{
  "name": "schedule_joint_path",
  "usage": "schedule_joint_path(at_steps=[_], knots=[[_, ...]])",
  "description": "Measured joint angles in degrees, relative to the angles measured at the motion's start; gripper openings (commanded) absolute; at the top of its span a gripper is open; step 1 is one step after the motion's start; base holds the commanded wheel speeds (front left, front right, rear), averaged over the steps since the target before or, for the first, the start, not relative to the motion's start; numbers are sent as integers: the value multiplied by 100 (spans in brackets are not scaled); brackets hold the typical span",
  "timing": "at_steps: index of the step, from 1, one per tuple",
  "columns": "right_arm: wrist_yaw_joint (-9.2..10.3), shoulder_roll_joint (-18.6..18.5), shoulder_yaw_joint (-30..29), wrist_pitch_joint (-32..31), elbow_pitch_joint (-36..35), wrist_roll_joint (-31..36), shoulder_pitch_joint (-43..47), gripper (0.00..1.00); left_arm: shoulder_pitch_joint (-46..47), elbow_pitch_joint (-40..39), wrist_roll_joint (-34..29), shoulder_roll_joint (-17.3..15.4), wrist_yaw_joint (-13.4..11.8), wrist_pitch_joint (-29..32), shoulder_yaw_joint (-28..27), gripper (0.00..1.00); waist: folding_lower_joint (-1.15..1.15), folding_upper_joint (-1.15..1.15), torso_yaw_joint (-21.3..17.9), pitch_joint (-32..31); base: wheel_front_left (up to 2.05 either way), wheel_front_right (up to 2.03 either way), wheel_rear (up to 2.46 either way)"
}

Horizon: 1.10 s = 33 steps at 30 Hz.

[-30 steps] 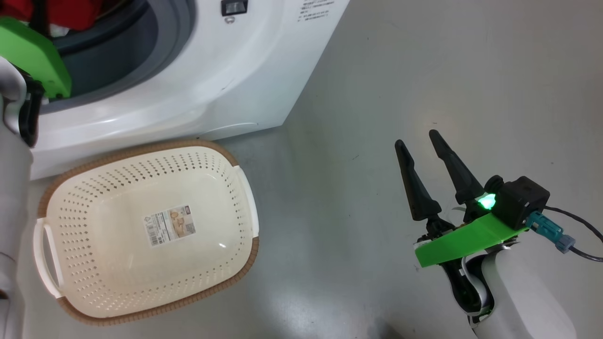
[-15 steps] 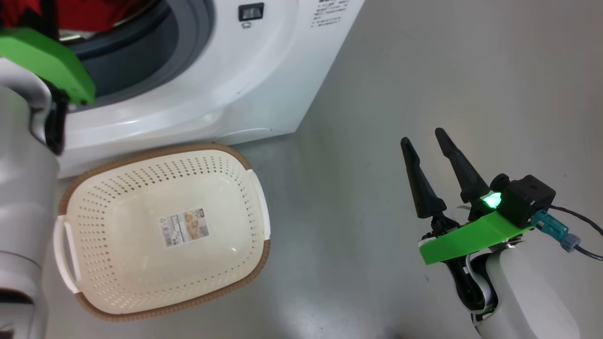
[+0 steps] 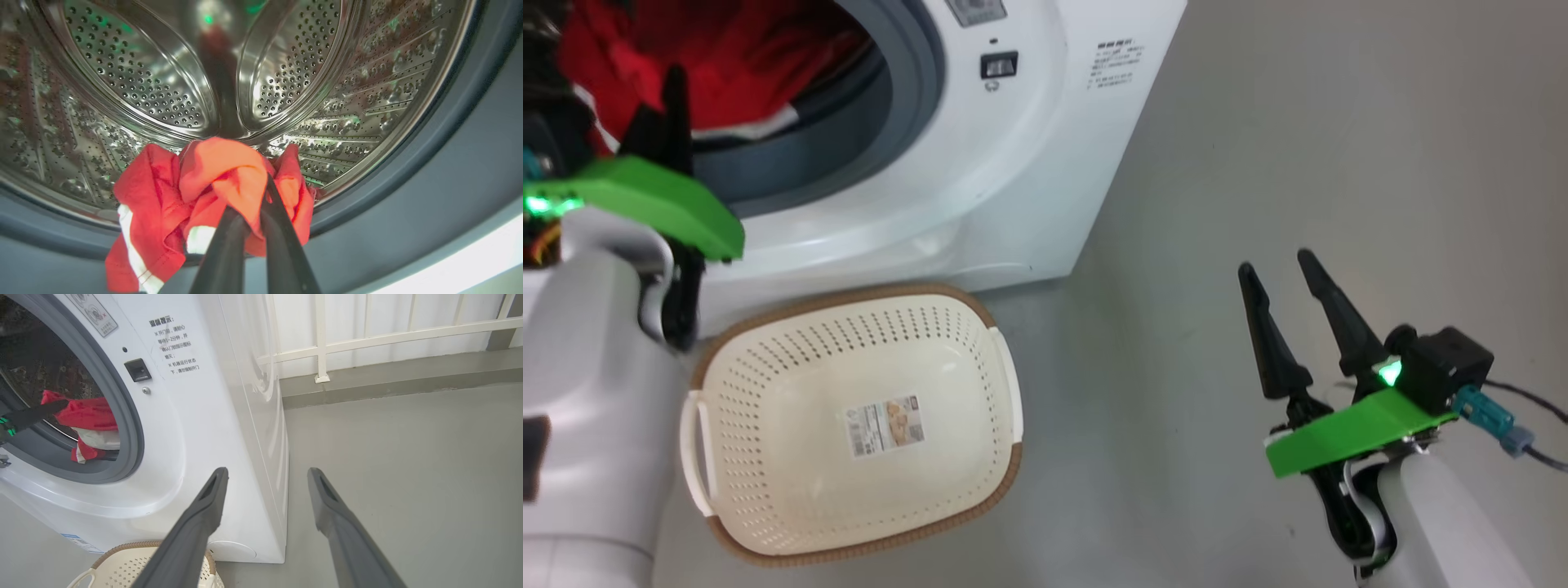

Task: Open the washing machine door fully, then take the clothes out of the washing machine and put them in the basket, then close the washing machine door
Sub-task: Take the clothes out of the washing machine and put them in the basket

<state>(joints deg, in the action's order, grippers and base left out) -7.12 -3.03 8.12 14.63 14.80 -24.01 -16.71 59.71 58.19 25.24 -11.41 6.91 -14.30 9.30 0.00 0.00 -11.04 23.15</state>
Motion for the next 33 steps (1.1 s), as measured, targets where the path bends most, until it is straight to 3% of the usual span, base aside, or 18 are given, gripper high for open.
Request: schedule_joint_path(at_steps=[17,33], knots=[[0,-142,-269,0,-24,-9,555,100,-1787,-2106,-660,303,-24,1,-896,0,0,0,270,-750,0,0,0],[0,-193,-390,0,-79,-9,621,100,-2771,-4526,-898,502,25,-2,-1112,0,0,0,505,-789,0,0,0]])
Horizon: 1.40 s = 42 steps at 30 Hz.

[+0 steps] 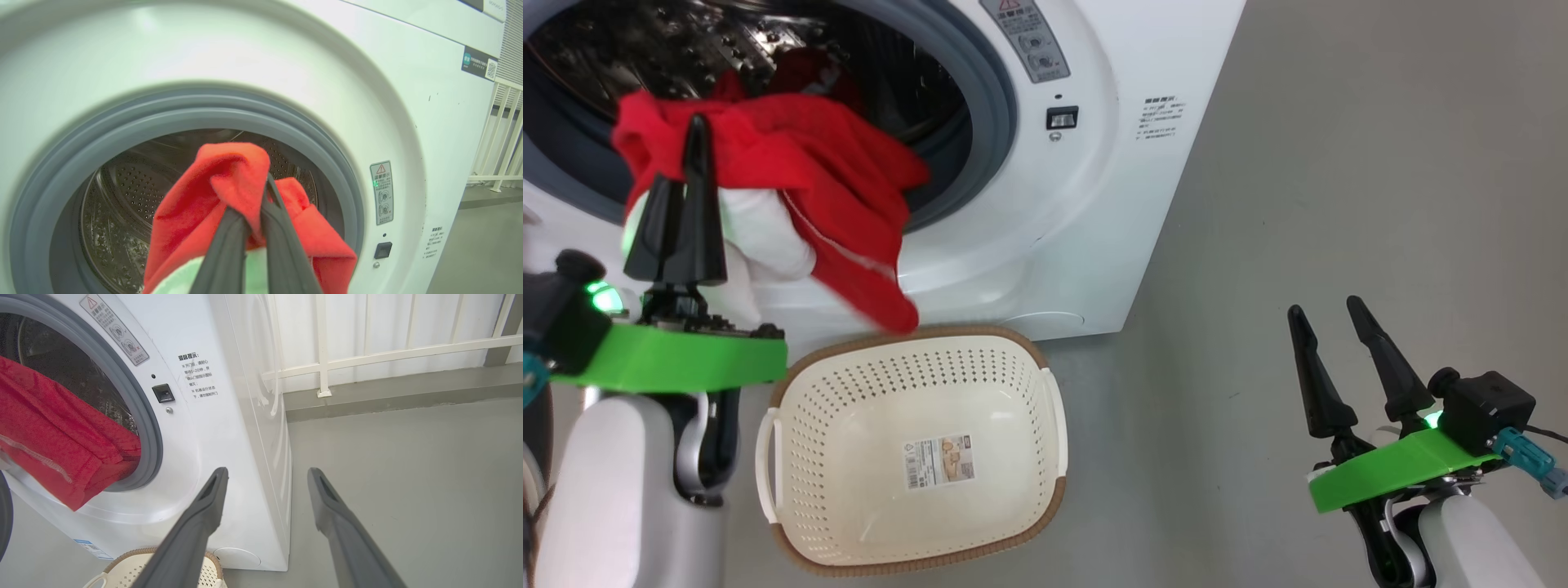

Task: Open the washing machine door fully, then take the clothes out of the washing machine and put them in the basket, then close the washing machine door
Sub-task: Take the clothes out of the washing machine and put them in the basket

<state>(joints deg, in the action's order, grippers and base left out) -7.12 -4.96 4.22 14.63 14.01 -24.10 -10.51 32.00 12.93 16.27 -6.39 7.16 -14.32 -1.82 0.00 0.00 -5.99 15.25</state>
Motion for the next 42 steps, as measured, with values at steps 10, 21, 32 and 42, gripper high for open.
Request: schedule_joint_path(at_steps=[10,21,32,42], knots=[[0,16,-13,0,-29,0,0,100,-628,-1042,-9,-5,0,-40,126,0,0,0,6,110,0,0,0],[0,92,-14,1,-105,9,-31,100,-1243,-290,22,34,0,-37,405,0,0,0,-42,416,0,0,0],[0,168,4,1,-181,49,-329,100,-978,1322,104,-9,1,-36,750,0,0,0,-141,940,0,0,0],[0,190,68,1,-260,46,-682,100,-201,2831,105,-222,1,-32,1194,0,0,0,-282,1577,0,0,0]])
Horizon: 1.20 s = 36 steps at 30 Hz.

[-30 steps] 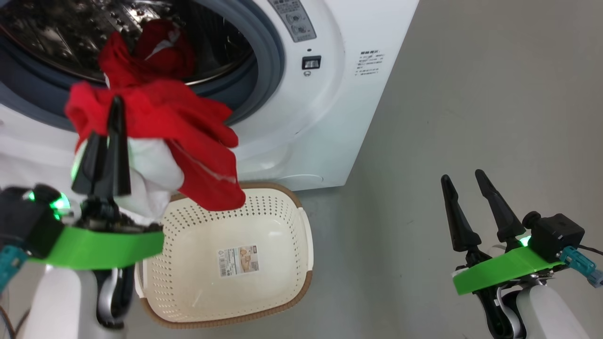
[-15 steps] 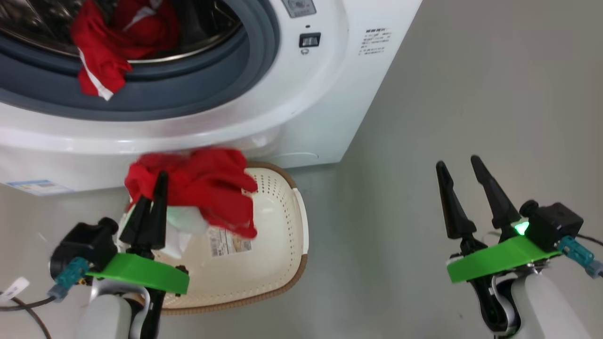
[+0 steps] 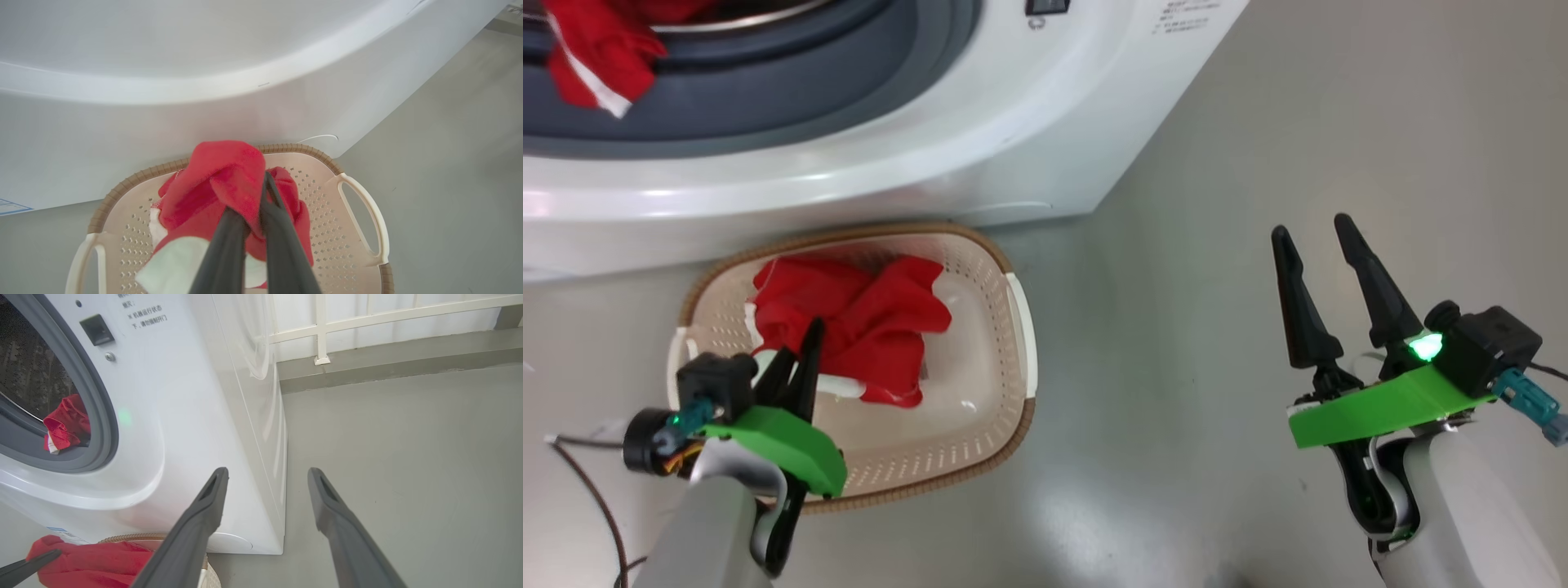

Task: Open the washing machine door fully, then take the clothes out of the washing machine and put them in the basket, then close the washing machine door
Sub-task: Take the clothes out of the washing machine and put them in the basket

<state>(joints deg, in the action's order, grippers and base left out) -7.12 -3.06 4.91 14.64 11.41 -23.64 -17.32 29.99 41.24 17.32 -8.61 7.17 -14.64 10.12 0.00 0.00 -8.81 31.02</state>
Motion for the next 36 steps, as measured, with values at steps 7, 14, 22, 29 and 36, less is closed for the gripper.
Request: schedule_joint_path(at_steps=[7,14,22,29,36], knots=[[0,3,135,0,-100,-108,-229,100,611,848,44,-156,0,0,431,0,0,0,-107,456,0,0,0],[0,4,174,0,-189,-124,-384,100,1157,1571,169,-209,0,0,803,0,0,0,-219,845,0,0,0],[0,4,256,0,-279,-134,-544,100,1649,2276,449,-280,0,-1,1185,0,0,0,-294,1171,0,0,0],[0,4,298,0,-313,-149,-649,100,1989,2643,826,-307,0,0,1534,8,0,0,-357,1374,0,0,0],[0,4,302,0,-291,-155,-649,100,2070,2636,1189,-330,0,0,1704,100,0,0,-346,1327,0,0,0]])
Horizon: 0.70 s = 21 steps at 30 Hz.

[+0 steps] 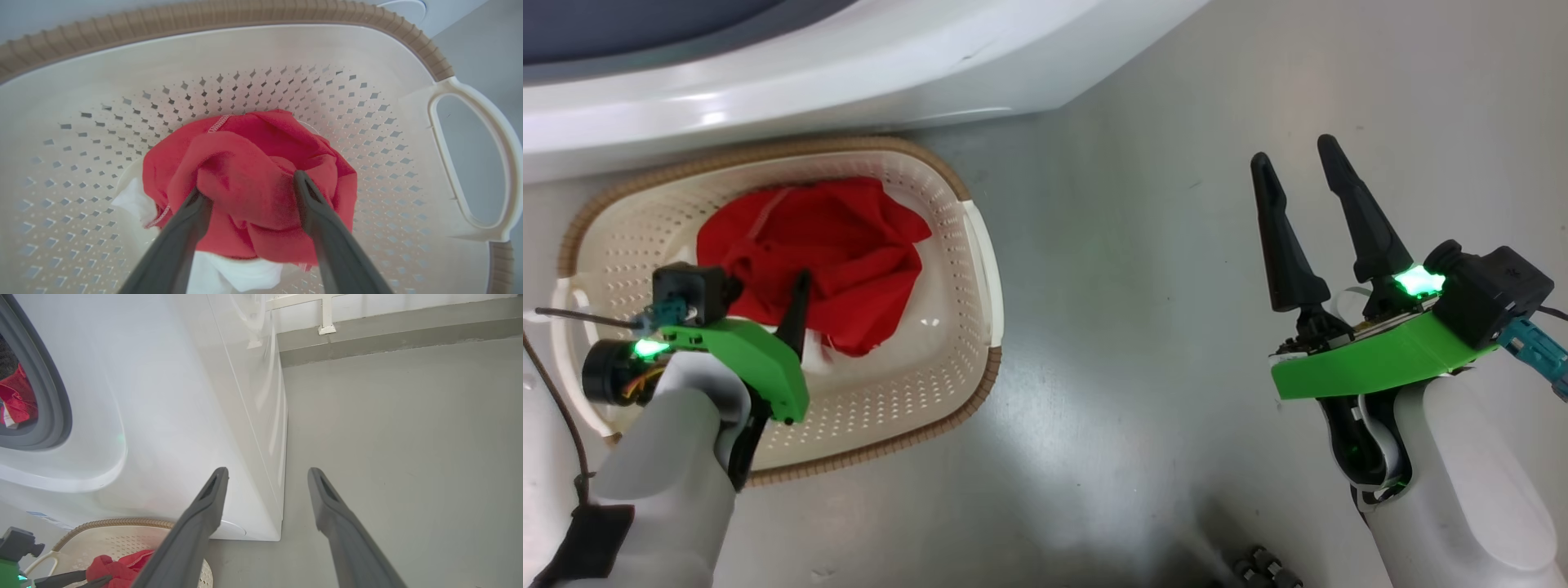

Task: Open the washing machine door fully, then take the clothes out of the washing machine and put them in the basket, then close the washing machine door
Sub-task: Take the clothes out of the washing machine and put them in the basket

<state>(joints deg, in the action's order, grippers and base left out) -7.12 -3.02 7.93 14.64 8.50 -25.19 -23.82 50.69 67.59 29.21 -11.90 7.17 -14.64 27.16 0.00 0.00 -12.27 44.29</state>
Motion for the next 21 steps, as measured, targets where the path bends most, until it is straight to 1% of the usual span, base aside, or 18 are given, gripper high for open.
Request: schedule_joint_path(at_steps=[8,13,21], knots=[[0,0,-35,0,79,4,2,100,-94,-352,341,-13,0,-1,16,100,0,0,99,-264,0,0,0],[0,-1,-138,0,145,24,10,100,-314,-594,414,-4,0,-1,-25,100,0,0,183,-500,0,0,0],[0,-1,-164,0,290,165,181,100,-717,-1152,353,1,0,-1,-506,100,0,0,344,-1008,0,0,0]])
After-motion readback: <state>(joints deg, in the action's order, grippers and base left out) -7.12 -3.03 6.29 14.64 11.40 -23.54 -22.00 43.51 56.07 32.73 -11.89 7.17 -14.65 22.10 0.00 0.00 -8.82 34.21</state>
